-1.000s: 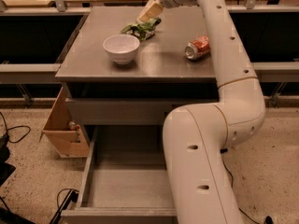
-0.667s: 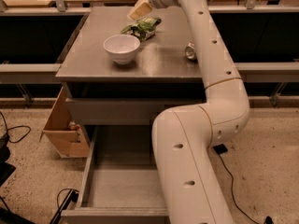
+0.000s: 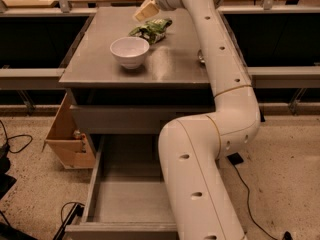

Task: Place green jalapeno chip bag into middle drawer

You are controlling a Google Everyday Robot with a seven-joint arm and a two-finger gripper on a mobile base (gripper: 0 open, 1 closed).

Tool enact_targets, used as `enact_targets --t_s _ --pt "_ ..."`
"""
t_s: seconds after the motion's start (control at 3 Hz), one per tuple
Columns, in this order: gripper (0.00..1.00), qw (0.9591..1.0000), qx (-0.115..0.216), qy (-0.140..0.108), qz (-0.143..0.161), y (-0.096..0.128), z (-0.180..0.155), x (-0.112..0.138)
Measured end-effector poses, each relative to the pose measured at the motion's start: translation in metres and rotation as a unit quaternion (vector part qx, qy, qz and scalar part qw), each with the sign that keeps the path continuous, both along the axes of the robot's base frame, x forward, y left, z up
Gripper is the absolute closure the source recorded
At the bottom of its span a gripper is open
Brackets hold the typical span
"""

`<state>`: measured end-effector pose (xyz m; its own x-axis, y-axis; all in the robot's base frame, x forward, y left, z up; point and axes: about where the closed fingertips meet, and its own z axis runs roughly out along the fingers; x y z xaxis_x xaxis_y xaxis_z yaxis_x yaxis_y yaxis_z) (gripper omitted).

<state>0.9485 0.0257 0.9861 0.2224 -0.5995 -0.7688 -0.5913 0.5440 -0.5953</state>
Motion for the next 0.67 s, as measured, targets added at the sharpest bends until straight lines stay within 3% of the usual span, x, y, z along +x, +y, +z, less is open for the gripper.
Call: enact_targets --t_s 0.33,0.67 --pt "0.00 0.9993 -0.015 0.025 -0.022 0.000 -0.013 0.004" --pt "0.00 0.9926 -0.048 0.076 -0.081 -0.004 -0.038 0.012"
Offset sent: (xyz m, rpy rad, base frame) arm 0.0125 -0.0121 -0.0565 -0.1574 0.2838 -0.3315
